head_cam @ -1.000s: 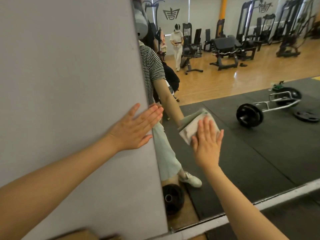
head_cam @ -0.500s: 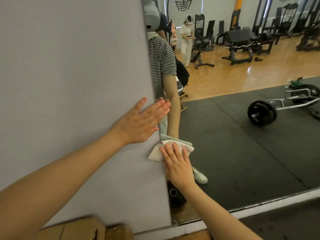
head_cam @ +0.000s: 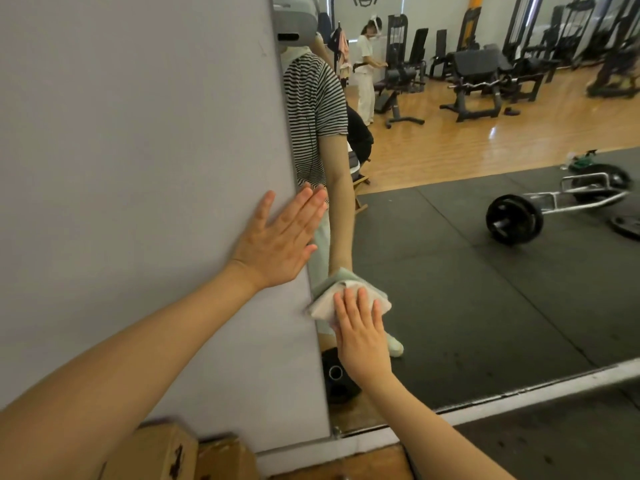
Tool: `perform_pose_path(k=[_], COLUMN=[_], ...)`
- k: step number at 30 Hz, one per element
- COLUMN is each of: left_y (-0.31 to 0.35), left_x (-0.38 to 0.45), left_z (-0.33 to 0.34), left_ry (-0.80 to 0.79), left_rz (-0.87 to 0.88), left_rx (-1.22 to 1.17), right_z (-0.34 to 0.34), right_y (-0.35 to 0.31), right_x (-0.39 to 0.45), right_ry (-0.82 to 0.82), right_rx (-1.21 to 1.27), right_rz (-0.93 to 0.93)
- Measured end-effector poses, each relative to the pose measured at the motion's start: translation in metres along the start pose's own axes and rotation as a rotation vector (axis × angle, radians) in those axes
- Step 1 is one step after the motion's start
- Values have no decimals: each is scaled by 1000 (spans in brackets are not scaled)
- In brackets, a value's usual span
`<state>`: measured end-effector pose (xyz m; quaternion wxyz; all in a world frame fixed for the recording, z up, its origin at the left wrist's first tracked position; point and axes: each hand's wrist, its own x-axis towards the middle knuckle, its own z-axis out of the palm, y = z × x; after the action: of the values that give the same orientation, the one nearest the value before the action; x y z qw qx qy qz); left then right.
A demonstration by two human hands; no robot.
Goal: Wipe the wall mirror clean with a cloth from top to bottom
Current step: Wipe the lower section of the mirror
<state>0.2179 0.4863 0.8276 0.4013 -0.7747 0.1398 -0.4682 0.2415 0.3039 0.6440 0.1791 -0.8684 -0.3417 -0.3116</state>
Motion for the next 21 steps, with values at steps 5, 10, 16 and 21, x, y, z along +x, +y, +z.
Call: perform_pose_path(k=[5, 10, 16, 21], left_y=[10, 10, 9, 10], left_x=[0, 1, 1, -1], left_z=[2, 2, 3, 4], left_ry=[7, 28, 19, -2], left_rz=[-84, -100, -100, -91], left_rx=[-14, -30, -27, -28], right_z=[1, -24, -18, 6], right_y=[-5, -11, -28, -13], right_x=[-11, 31, 30, -14], right_ry=[-54, 51, 43, -130], right_rx=[28, 62, 108, -32], right_rz=[39, 47, 32, -80])
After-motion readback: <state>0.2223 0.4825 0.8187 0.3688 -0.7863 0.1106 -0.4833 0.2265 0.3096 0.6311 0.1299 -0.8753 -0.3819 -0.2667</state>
